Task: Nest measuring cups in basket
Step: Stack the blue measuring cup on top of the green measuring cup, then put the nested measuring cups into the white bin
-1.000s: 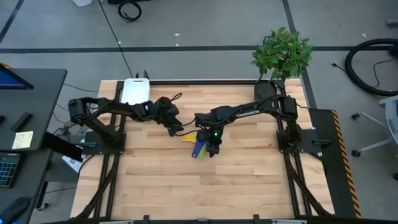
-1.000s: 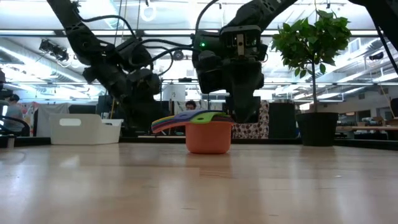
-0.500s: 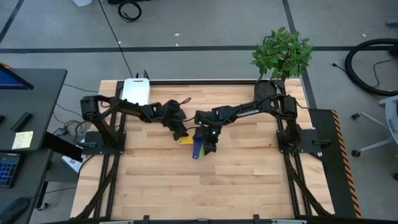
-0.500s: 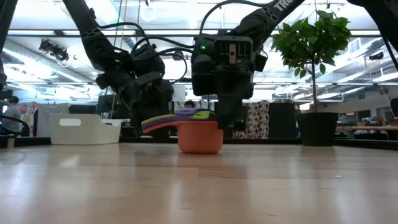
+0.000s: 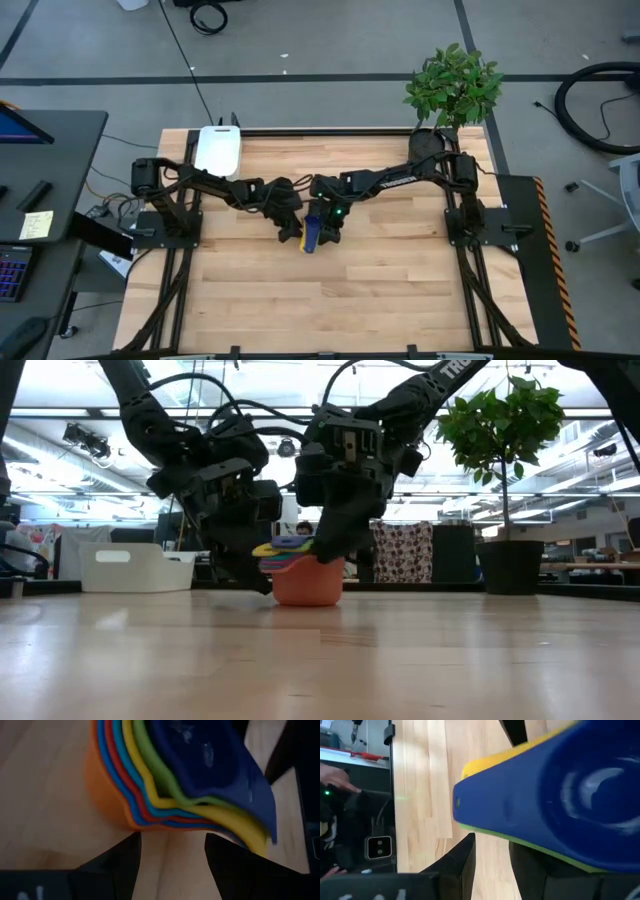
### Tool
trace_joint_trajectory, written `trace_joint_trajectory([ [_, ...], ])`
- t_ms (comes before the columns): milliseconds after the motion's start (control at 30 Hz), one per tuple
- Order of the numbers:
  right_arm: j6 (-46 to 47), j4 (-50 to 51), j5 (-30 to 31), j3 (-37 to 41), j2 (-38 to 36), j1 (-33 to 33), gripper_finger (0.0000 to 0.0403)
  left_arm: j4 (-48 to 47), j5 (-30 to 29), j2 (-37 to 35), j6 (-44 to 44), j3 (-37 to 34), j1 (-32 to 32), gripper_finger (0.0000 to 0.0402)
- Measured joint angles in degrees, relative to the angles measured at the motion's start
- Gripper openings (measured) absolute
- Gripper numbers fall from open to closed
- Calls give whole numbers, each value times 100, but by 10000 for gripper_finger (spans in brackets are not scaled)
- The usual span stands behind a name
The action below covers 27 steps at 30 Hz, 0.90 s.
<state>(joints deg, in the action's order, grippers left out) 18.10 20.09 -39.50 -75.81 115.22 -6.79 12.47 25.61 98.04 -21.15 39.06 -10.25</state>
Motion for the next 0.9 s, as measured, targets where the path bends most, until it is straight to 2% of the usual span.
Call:
trace_joint_trajectory([
  [233, 38, -114, 69, 0, 0, -5, 123, 151, -290, 0, -206, -3, 78, 224],
  [567, 35, -28, -146, 0, 2, -52, 123, 171, -311, -2, -227, -3, 76, 224],
  [733, 191, 89, -1027, 0, 2, -99, 123, 4, -152, -4, -261, -3, 32, 224],
  [900, 235, 389, -1891, -4, 2, -189, 123, -201, 482, -6, -632, -3, -238, 224],
])
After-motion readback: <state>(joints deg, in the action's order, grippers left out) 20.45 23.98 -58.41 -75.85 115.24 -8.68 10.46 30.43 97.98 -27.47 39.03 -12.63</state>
